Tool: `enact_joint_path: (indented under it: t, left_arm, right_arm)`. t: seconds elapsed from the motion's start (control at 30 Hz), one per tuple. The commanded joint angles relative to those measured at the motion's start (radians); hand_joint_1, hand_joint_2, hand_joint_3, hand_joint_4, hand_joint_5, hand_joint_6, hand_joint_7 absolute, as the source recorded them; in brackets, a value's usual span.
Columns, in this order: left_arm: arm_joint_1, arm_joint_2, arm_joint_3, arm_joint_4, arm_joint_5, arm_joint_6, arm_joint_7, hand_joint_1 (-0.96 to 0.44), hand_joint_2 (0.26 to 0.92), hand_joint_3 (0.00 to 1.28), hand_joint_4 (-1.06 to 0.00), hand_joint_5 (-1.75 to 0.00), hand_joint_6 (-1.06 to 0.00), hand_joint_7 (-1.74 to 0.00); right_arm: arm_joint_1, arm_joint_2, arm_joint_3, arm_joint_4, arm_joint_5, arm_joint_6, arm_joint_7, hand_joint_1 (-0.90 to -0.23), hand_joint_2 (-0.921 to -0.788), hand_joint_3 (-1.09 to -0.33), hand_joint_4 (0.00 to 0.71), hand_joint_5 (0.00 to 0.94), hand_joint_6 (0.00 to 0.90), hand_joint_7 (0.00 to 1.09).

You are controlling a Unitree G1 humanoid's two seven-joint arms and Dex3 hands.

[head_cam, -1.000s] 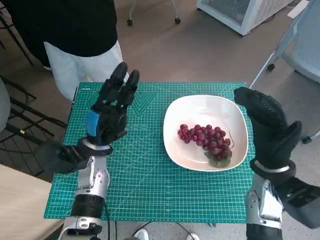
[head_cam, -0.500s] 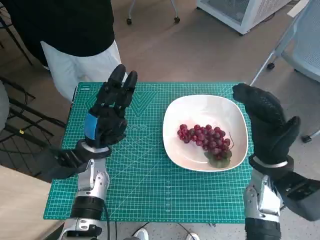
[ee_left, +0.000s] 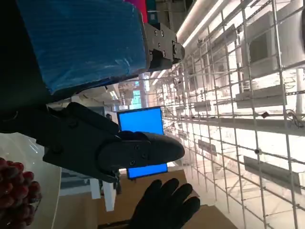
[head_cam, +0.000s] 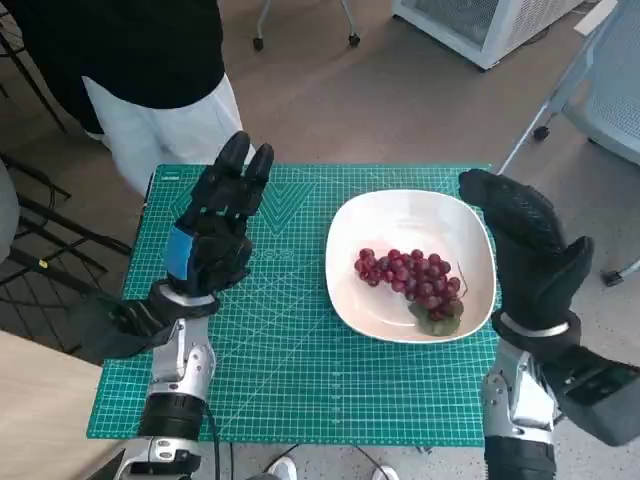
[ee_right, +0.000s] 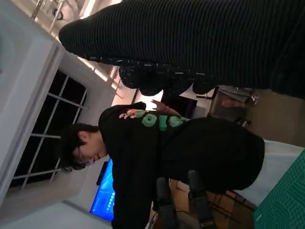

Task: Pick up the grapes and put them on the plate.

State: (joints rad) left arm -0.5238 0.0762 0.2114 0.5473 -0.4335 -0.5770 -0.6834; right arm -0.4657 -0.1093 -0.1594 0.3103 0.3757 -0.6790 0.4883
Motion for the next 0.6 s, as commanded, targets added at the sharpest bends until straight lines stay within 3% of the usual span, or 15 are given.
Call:
enact_joint_path:
  t: [0.03,0.33,0.6]
  left_arm:
    - [0.023,0.007,-0.008,-0.022,0.022,-0.014,0.01,-0.52,0.921,0.4,-0.16,-0.01,-0.29,-0.03]
    - [0.038,-0.003,-0.019,-0.029,0.091,-0.063,0.074,-0.3,0.921,0.37,-0.17,-0.01,-0.28,-0.02]
    - [0.05,-0.028,-0.035,-0.024,0.173,-0.145,0.179,-0.25,0.921,0.37,-0.18,-0.01,-0.27,-0.01]
  right_arm:
    - [0.026,0.003,-0.001,0.0,-0.006,0.007,-0.006,-0.509,-0.921,-0.567,0.314,0.003,0.109,0.4]
    - [0.042,0.001,0.0,-0.01,-0.014,0.013,-0.014,-0.498,-0.921,-0.571,0.315,0.003,0.107,0.4]
    - [0.052,-0.003,0.0,-0.022,-0.021,0.02,-0.023,-0.491,-0.921,-0.575,0.315,0.003,0.106,0.4]
